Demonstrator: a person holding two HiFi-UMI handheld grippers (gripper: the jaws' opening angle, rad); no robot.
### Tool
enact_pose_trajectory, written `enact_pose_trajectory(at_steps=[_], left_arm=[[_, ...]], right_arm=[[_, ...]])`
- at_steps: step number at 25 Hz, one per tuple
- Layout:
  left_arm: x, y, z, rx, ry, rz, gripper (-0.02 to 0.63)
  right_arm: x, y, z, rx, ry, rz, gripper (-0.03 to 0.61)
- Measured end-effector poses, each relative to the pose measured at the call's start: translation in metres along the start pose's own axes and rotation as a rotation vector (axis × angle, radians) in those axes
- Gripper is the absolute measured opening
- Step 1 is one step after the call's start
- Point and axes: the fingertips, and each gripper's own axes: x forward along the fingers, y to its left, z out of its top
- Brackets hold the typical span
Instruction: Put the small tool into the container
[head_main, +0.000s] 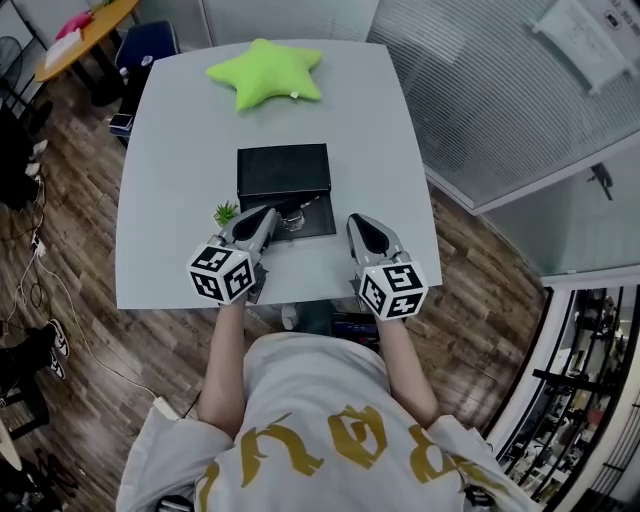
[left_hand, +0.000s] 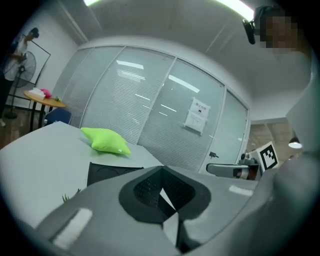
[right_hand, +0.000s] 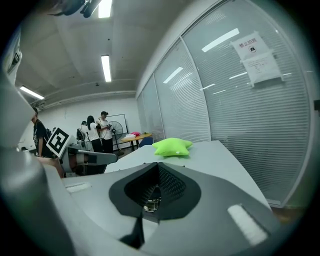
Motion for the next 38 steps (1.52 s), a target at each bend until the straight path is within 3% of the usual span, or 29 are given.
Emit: enact_pose_trajectory(at_steps=[7,16,25,38], left_arm=[[-0.008,0.003,0.0,-0.012,-0.022,0.021,0.0],[0.0,-0.014,-0.015,0.148,0.074,0.025,0.0],[0.001,-0.007,-0.023,0.162,0.109,0.054,0.0],[0.016,-0.005,-0.028,0.157,0.133,0.025,0.0]], right_arm=[[-0.005,0.004,-0.001,-0.014,-0.012,0.0,0.023],[-0.009,0.007,-0.009,-0.013,0.003,0.03,0.023],[-0.01,0.005,-0.013,0.003,0.0,0.02,0.023],[-0.009,-0.004,-0.011,0.011,-0.02,0.002,0.023]])
